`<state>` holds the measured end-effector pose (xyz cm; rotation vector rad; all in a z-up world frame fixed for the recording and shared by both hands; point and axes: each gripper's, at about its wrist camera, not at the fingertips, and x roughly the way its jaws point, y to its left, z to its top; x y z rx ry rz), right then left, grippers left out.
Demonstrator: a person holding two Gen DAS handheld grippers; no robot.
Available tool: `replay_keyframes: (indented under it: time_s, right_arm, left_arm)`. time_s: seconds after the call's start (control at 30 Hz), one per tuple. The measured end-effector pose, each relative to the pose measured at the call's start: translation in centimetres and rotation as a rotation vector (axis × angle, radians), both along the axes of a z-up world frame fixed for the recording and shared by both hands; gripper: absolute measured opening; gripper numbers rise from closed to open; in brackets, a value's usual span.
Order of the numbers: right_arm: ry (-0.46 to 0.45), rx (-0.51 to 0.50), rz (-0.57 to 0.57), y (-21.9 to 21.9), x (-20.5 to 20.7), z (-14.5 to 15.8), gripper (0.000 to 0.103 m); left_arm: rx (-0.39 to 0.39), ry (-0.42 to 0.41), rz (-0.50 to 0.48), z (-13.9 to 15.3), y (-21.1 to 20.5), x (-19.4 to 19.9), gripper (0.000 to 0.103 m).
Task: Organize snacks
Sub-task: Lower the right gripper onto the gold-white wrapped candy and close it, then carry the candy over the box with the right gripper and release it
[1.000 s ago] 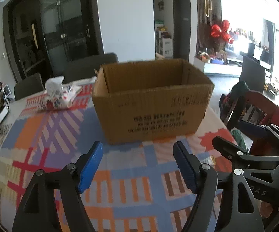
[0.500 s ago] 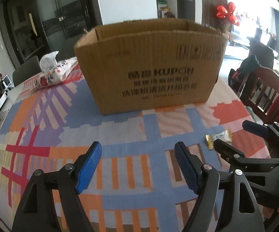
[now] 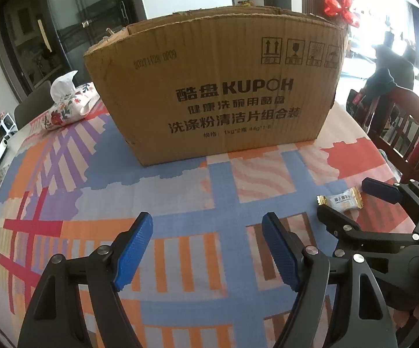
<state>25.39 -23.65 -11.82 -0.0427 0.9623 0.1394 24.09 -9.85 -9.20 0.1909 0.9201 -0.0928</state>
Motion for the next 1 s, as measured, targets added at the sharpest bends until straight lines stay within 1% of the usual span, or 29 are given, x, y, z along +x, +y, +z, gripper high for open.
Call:
replay_keyframes:
  time_s: [0.1, 0.17, 0.2, 0.3, 0.33, 0.37, 0.4, 0.63, 0.77, 1.0]
  right_arm:
    - [-0.009, -0.02, 0.006, 0.3, 0.0, 0.1, 0.065]
    - [-0.012, -0.012, 0.013, 0.5, -0.2, 0.1, 0.054]
    - [-0.012, -0.01, 0.013, 0.5, -0.2, 0.2, 0.053]
    - [-0.017, 0.002, 0.014, 0.5, -0.4, 0.3, 0.044]
    - [-0.019, -0.001, 0.015, 0.7, -0.6, 0.3, 0.043]
    - [-0.022, -0.001, 0.012, 0.7, -0.7, 0.4, 0.039]
    - [-0.022, 0.004, 0.012, 0.7, -0.8, 0.4, 0.037]
    - [-0.035, 0.057, -0.003, 0.5, -1.7, 1.1, 0.035]
    - [-0.061, 0.079, -0.004, 0.7, -2.4, 2.3, 0.035]
    - [-0.121, 0.108, 0.003, 1.3, -3.6, 5.1, 0.036]
  left_arm:
    - [-0.004, 0.003, 0.001, -0.1, 0.1, 0.0, 0.077]
    - [-0.007, 0.004, 0.001, -0.1, 0.2, 0.0, 0.077]
    - [-0.01, 0.005, 0.0, -0.1, 0.2, 0.0, 0.077]
    - [-0.01, 0.001, 0.001, 0.0, 0.2, -0.1, 0.077]
    - [-0.01, 0.0, 0.001, 0.0, 0.1, -0.2, 0.077]
    - [-0.011, -0.001, 0.001, 0.0, 0.2, -0.2, 0.077]
    - [-0.013, -0.003, -0.001, 0.1, 0.2, -0.3, 0.077]
    - [-0.03, -0.017, -0.005, 0.8, 0.4, -0.8, 0.077]
    - [-0.044, -0.03, -0.006, 1.6, 0.6, -1.1, 0.077]
    - [-0.061, -0.083, -0.014, 3.8, 1.2, -2.0, 0.077]
